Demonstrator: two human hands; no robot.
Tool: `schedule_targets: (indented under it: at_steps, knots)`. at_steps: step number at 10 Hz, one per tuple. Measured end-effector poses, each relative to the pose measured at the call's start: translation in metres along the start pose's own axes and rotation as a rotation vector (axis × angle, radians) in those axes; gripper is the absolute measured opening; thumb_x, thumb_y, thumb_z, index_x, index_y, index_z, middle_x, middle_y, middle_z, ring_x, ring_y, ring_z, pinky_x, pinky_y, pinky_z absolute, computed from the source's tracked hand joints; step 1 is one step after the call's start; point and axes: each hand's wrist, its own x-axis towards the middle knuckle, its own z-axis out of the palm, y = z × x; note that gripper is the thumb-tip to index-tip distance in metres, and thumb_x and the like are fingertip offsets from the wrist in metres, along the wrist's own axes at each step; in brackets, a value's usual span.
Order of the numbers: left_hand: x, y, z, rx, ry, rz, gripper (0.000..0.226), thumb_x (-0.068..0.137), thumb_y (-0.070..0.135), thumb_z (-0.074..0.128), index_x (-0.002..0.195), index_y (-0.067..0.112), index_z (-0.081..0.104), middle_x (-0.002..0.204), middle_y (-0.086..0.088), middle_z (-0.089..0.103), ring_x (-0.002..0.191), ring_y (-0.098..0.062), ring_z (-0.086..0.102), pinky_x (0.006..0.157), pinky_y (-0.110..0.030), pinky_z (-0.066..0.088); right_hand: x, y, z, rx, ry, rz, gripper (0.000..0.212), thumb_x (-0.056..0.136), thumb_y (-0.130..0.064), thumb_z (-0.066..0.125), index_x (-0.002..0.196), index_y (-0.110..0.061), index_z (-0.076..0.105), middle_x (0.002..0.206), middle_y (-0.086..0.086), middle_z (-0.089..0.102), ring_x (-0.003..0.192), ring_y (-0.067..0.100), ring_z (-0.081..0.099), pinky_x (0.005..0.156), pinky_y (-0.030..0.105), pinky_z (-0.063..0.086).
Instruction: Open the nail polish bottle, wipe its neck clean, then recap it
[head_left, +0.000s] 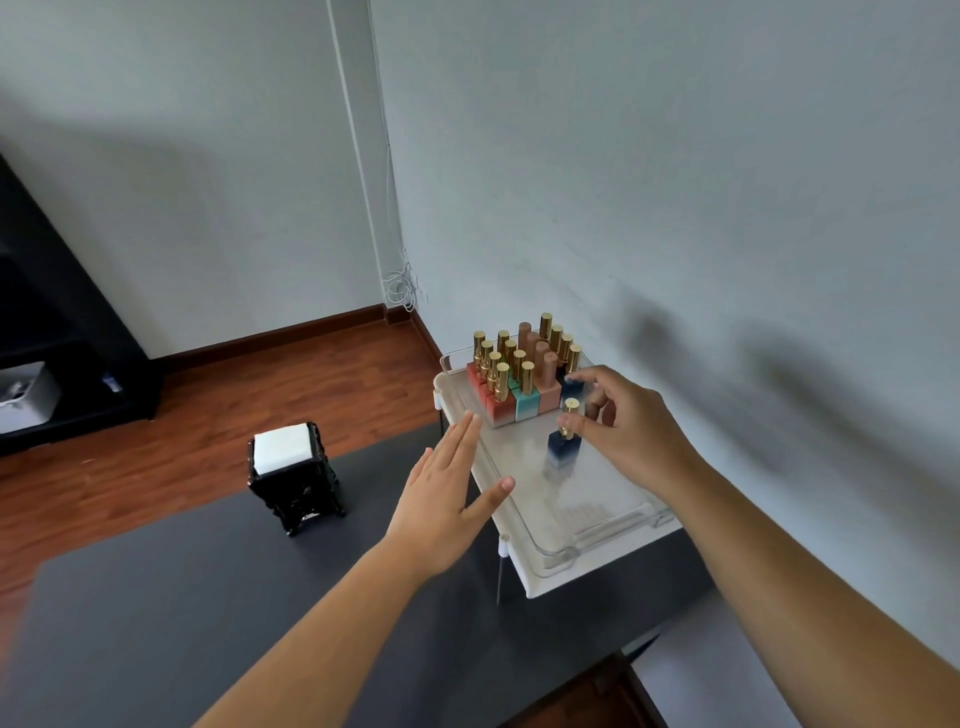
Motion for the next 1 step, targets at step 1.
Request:
schedule_targets:
  at_steps: [1]
  knots:
    - [-0.0101, -0.0112, -0.0106, -0.004, 0.07, -0.016, 0.089, 0.077, 0.078, 0.019, 0.151, 0.03, 0.003, 0.162, 0.01, 0.003, 0.148, -0.009, 0.004, 0.12, -0.034, 0.007, -0.013, -0.0193, 0.0095, 0.054, 0.024, -0.041, 0.034, 0.082, -0.032, 0.069, 0.114, -0.03, 0.058, 0.068, -0.011, 0.057, 0.057, 0.003, 0.052, 0.054, 0.014, 0.038]
